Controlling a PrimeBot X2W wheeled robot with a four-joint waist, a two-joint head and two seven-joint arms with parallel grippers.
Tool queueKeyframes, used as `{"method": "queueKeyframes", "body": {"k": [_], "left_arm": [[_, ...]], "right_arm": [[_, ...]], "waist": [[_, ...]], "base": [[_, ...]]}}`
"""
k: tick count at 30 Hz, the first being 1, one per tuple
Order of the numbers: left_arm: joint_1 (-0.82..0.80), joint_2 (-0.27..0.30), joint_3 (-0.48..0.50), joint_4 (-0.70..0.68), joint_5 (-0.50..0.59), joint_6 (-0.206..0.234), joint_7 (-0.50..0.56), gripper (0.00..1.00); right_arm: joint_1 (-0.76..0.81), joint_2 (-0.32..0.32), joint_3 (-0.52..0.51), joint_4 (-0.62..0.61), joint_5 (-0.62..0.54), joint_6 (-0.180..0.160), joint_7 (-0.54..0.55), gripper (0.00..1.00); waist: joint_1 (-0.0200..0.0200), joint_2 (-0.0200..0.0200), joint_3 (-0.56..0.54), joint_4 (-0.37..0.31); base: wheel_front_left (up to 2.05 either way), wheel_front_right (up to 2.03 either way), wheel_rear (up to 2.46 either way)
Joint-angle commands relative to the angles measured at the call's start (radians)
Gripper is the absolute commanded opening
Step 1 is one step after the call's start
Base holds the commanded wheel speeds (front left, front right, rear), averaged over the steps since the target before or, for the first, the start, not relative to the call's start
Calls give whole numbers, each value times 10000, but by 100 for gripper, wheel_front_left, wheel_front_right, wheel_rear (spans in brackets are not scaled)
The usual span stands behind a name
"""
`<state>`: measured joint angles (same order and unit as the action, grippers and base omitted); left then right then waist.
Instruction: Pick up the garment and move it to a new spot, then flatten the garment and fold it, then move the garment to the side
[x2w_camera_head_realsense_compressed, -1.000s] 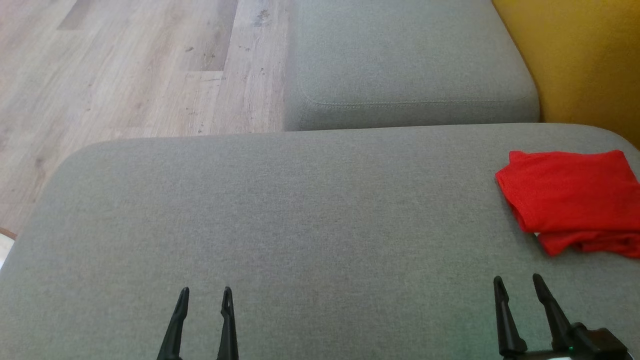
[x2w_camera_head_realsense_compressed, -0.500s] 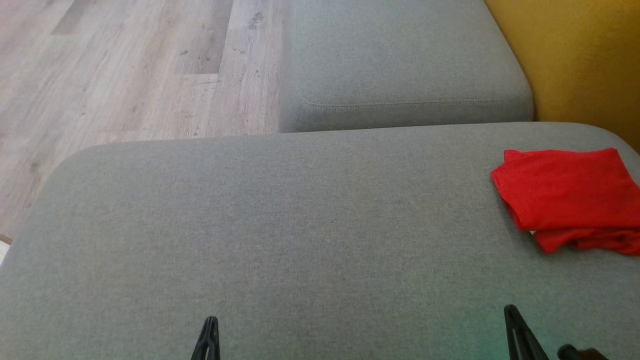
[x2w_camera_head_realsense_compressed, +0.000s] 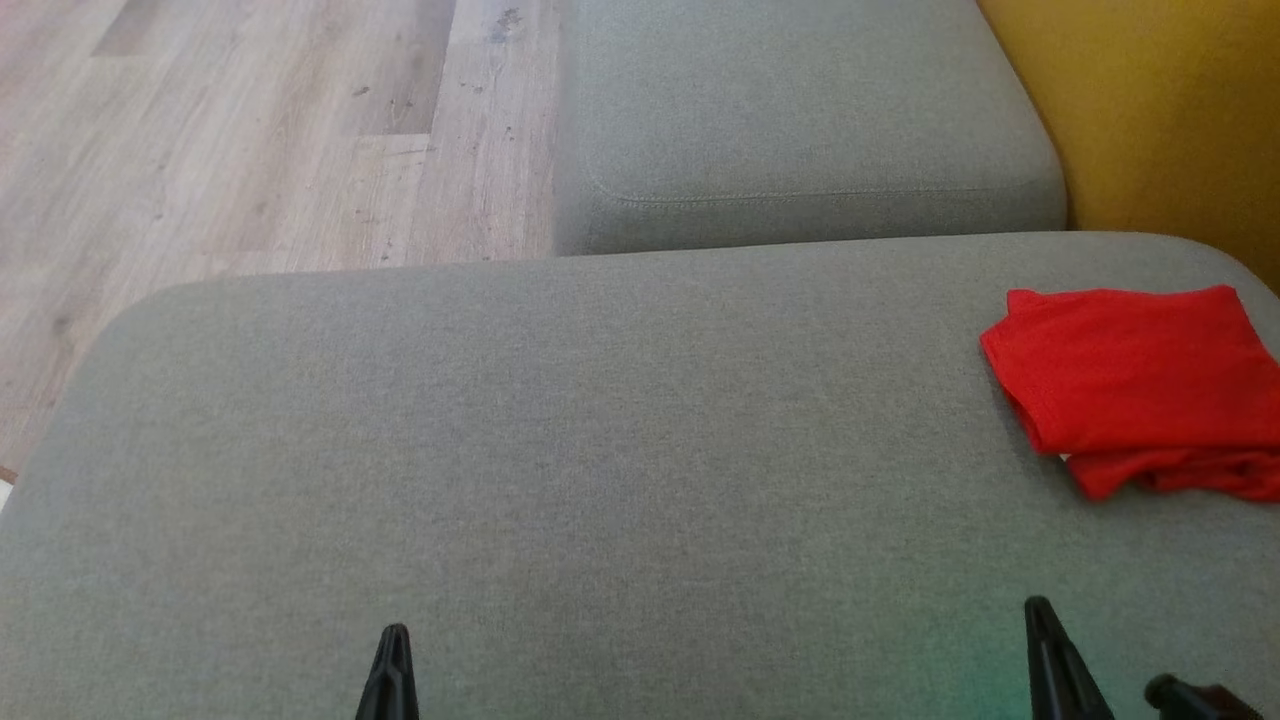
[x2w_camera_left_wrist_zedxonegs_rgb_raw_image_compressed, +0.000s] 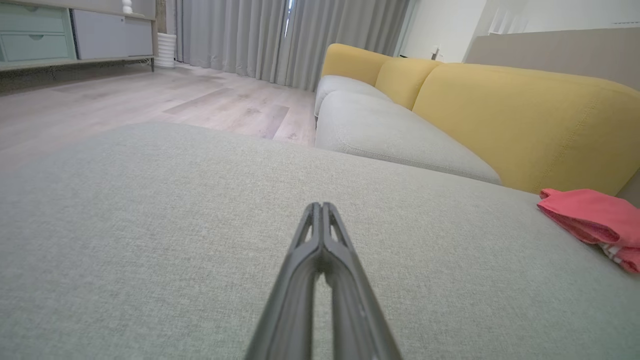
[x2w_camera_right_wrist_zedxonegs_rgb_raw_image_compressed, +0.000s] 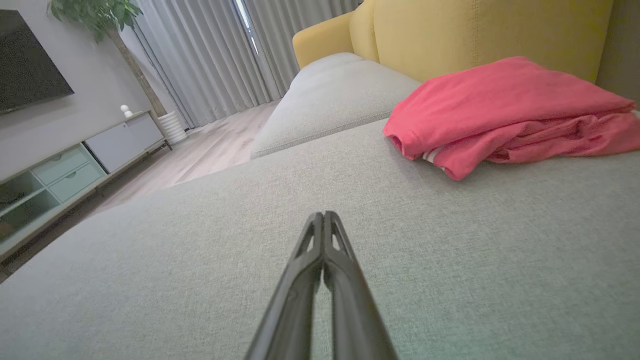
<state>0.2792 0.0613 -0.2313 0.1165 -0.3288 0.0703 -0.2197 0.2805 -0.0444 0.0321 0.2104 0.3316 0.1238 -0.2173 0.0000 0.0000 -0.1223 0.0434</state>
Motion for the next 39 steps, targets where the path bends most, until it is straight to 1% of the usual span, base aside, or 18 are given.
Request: {"method": "queueKeyframes", "body": {"k": [1, 39], "left_arm": [[-454, 74, 137, -260, -254, -45, 17, 0], [-1622, 212, 997, 275, -4802, -729, 933, 0]], "right_arm": [[-509, -115, -30, -280, 278, 10, 62, 0], [-1653, -256, -299, -79, 4760, 30, 999, 0]], "waist": [[0, 0, 12, -4], [0, 0, 439, -152]], "base": [[0, 0, 0], [0, 0, 0]]}}
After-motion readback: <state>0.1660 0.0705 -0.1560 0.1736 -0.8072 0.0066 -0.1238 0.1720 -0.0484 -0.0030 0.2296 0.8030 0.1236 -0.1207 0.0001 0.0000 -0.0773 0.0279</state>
